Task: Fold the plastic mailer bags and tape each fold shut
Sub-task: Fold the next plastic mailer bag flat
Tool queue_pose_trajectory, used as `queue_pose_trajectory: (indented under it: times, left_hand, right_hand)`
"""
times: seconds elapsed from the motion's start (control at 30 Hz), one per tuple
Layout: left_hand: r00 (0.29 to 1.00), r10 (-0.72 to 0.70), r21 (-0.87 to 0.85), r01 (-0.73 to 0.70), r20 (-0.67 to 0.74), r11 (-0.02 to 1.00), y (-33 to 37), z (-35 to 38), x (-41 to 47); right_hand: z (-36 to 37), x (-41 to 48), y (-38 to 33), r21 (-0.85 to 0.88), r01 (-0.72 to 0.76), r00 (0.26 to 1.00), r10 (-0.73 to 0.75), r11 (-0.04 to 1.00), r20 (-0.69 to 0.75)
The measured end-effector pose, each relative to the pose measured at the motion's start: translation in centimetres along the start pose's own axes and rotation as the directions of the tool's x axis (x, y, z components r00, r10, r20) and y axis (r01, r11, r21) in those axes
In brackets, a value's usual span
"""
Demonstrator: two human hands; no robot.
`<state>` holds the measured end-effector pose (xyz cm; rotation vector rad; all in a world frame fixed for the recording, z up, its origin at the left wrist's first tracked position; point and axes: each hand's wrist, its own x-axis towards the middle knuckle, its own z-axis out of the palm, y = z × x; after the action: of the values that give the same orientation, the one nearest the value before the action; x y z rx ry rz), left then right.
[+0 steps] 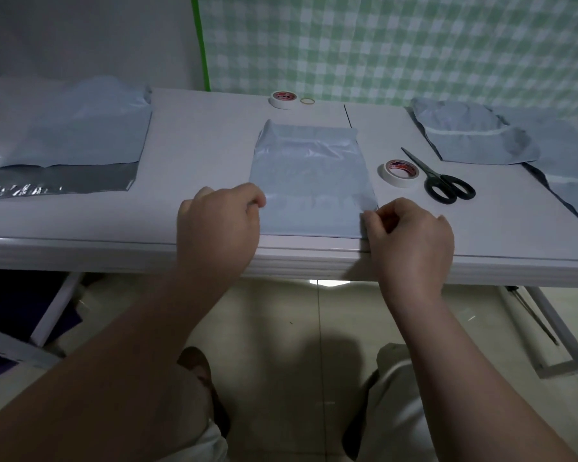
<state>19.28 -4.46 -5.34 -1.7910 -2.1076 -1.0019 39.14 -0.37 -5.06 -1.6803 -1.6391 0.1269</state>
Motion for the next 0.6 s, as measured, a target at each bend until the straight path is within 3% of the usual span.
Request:
queue_pose_trajectory:
  times: [0.13, 0.3, 0.5, 0.6]
  left_hand:
    - [0.999, 0.023, 0.083, -0.026, 0.034, 0.996, -0.1, -0.3, -0.1]
    - [0.949, 0.316, 0.061, -0.315, -0.012, 0.947, -0.4, 0.6, -1.0]
    - [0.955, 0.295, 0.069, -0.296, 0.024, 0.953, -0.3, 0.6, -1.8]
    - [0.955, 0.297, 0.079, -0.297, 0.02, 0.951, -0.3, 0.5, -1.9]
  right_hand:
    - [-0.1, 0.0, -0.1, 0.027, -0.028, 0.999, 0.028, 0.999, 0.015]
    - [-0.3, -0.1, -0.5, 0.058, -0.046, 0.999, 0.044, 0.997, 0.027]
    - [-0.3, -0.1, -0.5, 0.049, -0.082, 0.996, 0.08, 0.995, 0.042]
    - [0.0, -0.2, -1.0, -0.009, 0.024, 0.998, -0.025, 1.0, -0.051]
